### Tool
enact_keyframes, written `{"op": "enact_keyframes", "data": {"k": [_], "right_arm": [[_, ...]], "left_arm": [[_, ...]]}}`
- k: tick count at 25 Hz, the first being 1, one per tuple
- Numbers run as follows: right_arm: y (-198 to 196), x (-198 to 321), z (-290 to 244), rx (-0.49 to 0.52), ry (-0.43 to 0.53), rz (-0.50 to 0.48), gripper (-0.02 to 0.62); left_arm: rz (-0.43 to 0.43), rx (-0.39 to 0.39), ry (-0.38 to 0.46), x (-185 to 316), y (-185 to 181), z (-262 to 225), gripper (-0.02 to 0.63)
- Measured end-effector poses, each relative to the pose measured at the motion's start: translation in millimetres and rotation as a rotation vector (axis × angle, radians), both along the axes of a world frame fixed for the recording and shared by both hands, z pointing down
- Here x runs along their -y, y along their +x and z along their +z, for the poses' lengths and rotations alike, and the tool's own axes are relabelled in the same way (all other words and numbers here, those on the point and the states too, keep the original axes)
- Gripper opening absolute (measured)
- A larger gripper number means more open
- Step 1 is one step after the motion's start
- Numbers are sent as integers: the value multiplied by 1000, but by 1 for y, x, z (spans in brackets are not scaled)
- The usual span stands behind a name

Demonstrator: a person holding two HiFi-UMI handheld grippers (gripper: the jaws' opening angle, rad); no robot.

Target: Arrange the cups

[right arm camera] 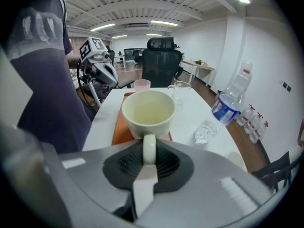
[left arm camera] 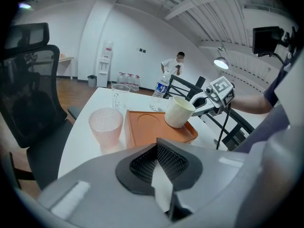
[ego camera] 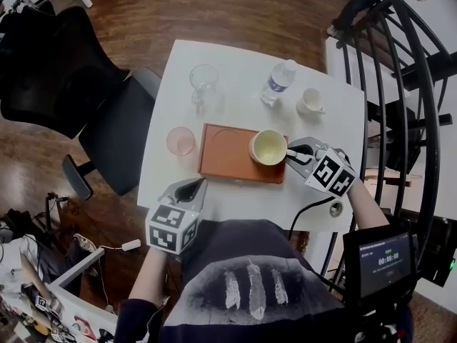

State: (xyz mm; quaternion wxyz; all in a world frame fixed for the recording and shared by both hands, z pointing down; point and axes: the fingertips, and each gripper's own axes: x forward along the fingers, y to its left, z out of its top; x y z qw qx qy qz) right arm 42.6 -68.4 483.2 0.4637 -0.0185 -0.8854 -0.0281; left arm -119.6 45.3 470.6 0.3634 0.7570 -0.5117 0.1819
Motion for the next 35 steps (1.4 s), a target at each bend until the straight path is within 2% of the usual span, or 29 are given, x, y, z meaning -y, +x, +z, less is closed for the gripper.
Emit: {"op": "enact_keyframes", "data": {"k": [7, 16, 21, 23, 25, 30, 33, 35], "right_arm": [[1, 0, 3, 2, -10, -8, 38], [1, 2, 2, 19, 29, 12, 49], [7, 3, -4, 34, 34, 73, 134], [9, 0, -9, 63, 3, 97, 166], [8, -3, -18, 99, -31, 122, 235], [17, -9, -43, 158, 1, 164, 235], [9, 0, -67, 249, 54, 196, 235], [9, -6, -82, 321, 64, 238, 235]], "left_arm": [[22, 12, 5, 4, 0, -2, 15], [21, 29, 26, 3, -2, -13, 15], [15, 46, 51, 0, -5, -29, 15], [18, 55, 61, -1, -6, -36, 15], [22, 66, 74, -2, -7, -43, 15], [29, 74, 107, -7, -4, -54, 15], [18, 75, 133, 1, -11, -52, 15], [26, 74, 119, -3, -9, -44, 15]]}}
